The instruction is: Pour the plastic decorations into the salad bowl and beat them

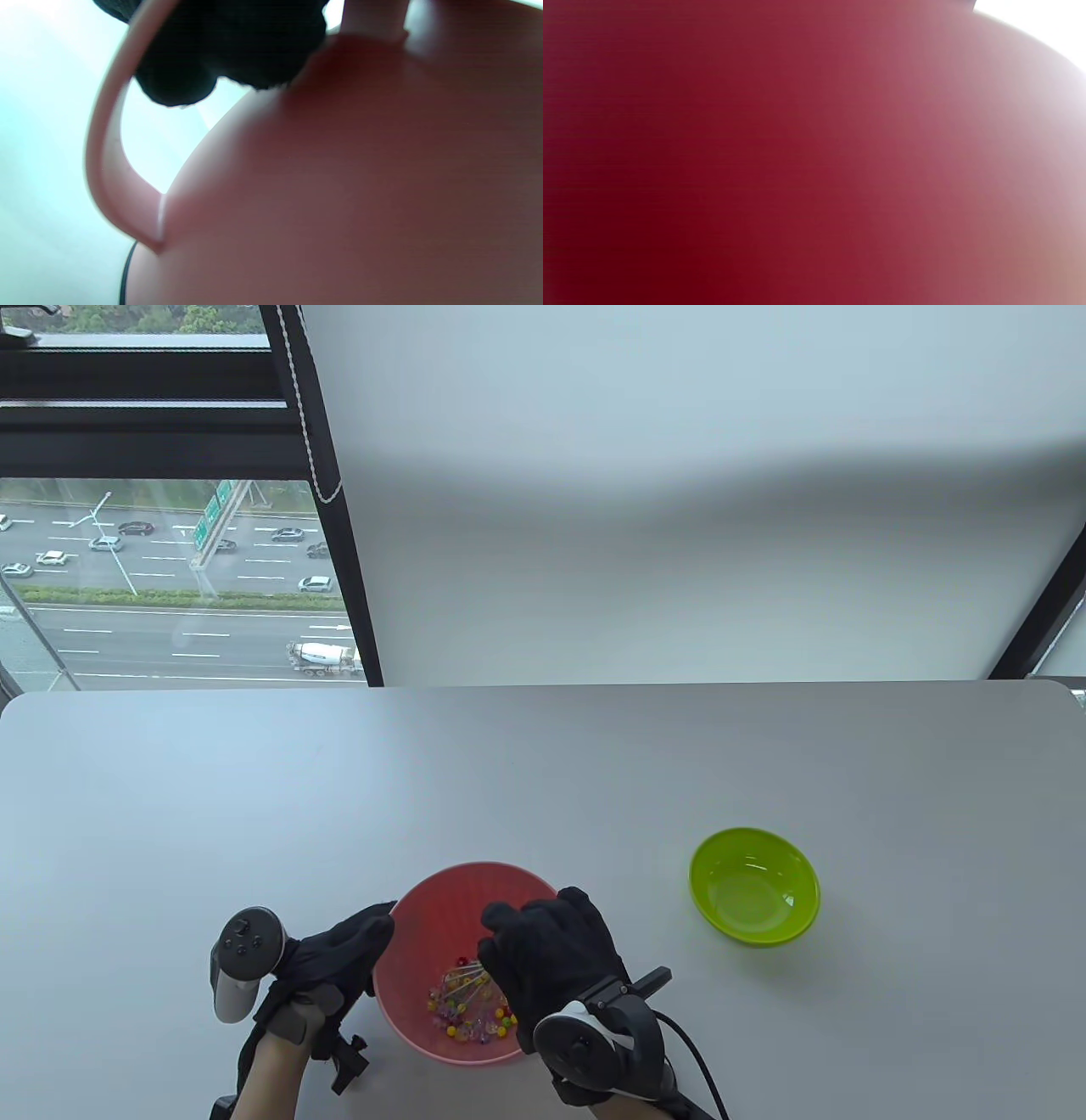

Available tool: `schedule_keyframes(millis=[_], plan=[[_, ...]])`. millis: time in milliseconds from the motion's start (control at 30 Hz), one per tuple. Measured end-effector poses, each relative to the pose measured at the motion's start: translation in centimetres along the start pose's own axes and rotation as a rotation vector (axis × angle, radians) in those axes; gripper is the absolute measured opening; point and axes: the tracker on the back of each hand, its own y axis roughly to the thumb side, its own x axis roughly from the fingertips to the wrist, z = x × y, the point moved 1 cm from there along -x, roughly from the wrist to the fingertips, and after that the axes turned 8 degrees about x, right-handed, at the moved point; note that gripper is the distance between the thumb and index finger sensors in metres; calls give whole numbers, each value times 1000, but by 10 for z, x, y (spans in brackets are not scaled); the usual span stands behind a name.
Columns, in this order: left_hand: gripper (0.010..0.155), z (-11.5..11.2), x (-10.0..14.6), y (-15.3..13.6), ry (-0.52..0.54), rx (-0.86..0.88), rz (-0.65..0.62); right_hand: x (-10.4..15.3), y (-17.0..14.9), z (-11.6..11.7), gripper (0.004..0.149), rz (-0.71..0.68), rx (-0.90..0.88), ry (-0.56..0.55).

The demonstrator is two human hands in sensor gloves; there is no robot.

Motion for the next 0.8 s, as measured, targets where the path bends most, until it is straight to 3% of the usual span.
schedule_keyframes(millis=[400,800], plan=[[78,0,0,0,-2,1,1,1,6,-4,41,-55,172,-50],[79,0,0,0,0,-1,0,-2,-6,-14,41,14,69,-58]])
